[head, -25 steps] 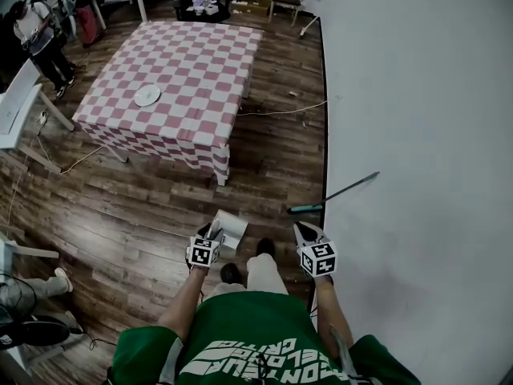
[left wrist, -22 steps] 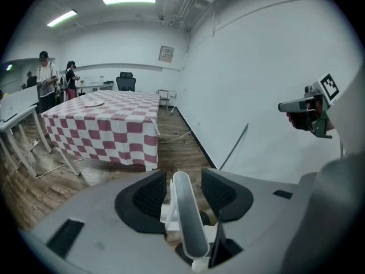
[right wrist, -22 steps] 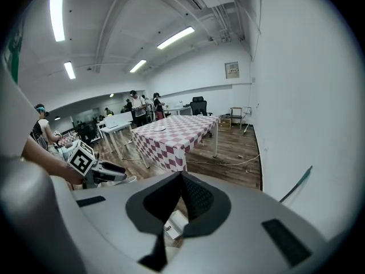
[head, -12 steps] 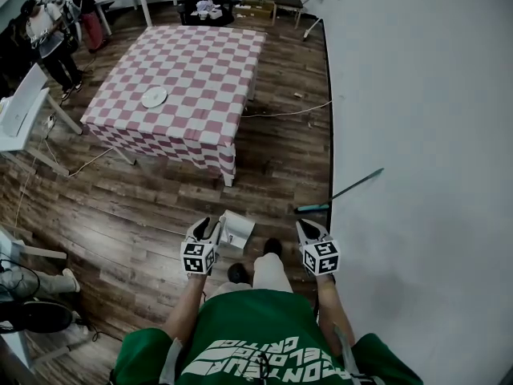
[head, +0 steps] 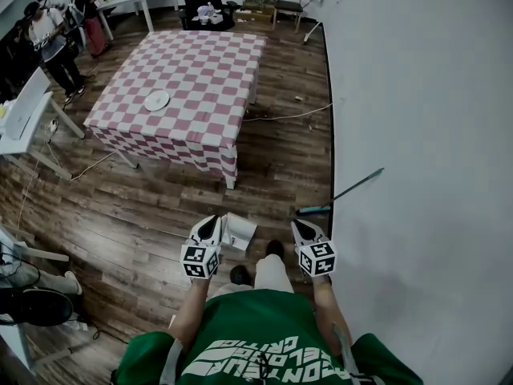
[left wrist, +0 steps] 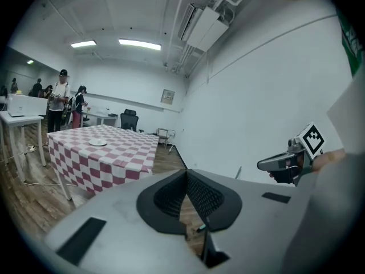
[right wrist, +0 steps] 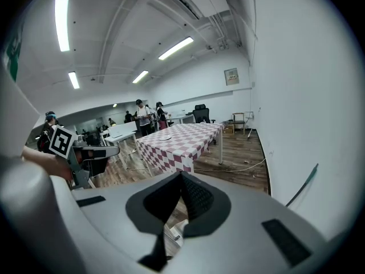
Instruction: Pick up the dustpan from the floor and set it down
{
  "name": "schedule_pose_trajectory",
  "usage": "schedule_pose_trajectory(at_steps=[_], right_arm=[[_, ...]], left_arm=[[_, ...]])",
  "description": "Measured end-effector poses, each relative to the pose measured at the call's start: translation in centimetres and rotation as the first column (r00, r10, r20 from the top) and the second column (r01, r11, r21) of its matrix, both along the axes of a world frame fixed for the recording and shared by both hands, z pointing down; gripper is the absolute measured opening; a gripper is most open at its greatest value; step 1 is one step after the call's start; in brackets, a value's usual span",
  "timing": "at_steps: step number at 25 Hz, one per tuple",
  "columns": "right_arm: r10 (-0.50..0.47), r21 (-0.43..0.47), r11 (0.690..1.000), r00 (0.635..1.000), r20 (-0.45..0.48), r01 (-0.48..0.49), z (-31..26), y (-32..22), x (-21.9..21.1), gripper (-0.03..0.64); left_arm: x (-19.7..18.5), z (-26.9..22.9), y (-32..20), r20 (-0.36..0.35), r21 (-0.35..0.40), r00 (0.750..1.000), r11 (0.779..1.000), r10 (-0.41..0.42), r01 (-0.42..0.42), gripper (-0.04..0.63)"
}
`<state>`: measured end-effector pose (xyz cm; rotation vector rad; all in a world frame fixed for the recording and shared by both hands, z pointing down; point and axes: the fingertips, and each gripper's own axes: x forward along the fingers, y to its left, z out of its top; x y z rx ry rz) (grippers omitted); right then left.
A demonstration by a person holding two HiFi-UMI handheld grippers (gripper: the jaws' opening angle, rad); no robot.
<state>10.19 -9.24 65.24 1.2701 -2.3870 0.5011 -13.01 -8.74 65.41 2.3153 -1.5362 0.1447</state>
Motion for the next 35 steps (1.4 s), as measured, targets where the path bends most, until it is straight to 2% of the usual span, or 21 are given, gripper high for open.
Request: schedule_pose_trajectory(at_steps=[14,35], right_arm=[[-0.028,0.003,1.0,1.0,0.005,0.028,-0.4,-0.1,-1.3,0.008],[-0.054,0.002,0.999,0.998,-0.014,0.054,-0.5,-0.5,-2.4,0.008]], left_arm=[[-0.2,-1.3,-0.2,-0.018,0.034,1.0,0.999,0.004,-0.003,0.003],[-0.8,-0.9,-0.6,-0.032,0.02,0.999,1.0,0.004,-0.004,0.003]])
